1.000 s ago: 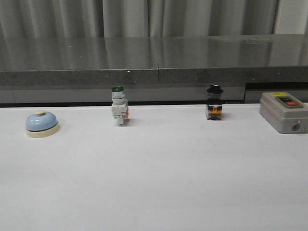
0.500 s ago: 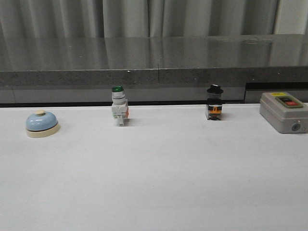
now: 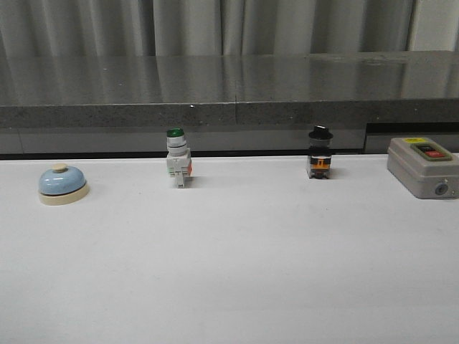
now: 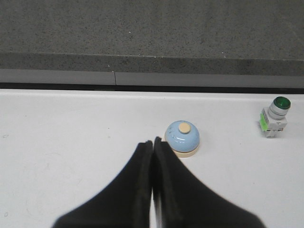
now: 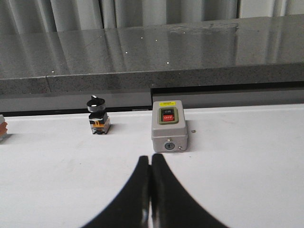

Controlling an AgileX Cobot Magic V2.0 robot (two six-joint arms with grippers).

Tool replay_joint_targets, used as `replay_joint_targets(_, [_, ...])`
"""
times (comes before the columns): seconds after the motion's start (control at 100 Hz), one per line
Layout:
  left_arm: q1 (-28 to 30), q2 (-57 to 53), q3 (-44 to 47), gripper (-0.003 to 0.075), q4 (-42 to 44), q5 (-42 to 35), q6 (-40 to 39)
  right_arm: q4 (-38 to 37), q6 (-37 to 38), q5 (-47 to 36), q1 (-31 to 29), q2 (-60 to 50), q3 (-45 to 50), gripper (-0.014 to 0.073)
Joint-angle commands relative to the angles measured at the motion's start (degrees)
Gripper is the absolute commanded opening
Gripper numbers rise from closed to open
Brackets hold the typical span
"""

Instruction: Place and press bell with both arms

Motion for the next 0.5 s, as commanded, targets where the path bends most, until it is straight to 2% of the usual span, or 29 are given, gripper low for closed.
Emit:
replay_joint_targets(0.0, [0.0, 4.2, -5.5, -0.0018, -0.4, -3.1, 0.4, -0.4, -0.2, -4.7, -0.2, -0.7, -0.1, -0.0068])
replay_joint_targets(0.16, [0.0, 13.8, -13.2, 0.0006, -0.5, 0.5, 1.9, -0.4, -0.2, -4.7, -0.2, -0.7, -0.1, -0.0068])
replay_joint_targets(0.25, [0.0, 18.5, -17.0, 0.0091, -0.5, 1.7, 1.9, -0.4, -0.2, -4.7, -0.2, -0.7, -0.1, -0.0068])
replay_joint_targets(0.32, [0.0, 22.1, -19.1, 0.0216, -0.5, 1.7, 3.2, -0.4, -0.2, -4.7, -0.2, -0.7, -0.1, -0.0068])
replay_joint_targets(0.37, [0.0, 24.7, -20.4, 0.0339, -0.5, 1.8, 3.4, -0.4, -0.2, -4.7, -0.2, -0.7, -0.1, -0.0068])
replay_joint_targets(0.42, [0.0, 26.8, -21.6, 0.0498, -0.5, 1.8, 3.4, -0.4, -0.2, -4.7, -0.2, -0.7, -0.1, -0.0068])
replay_joint_targets(0.49, [0.0, 30.0, -23.2, 0.0664, -0.7, 2.2, 3.4, -0.4, -0.2, -4.7, -0.2, -0.7, -0.1, -0.0068])
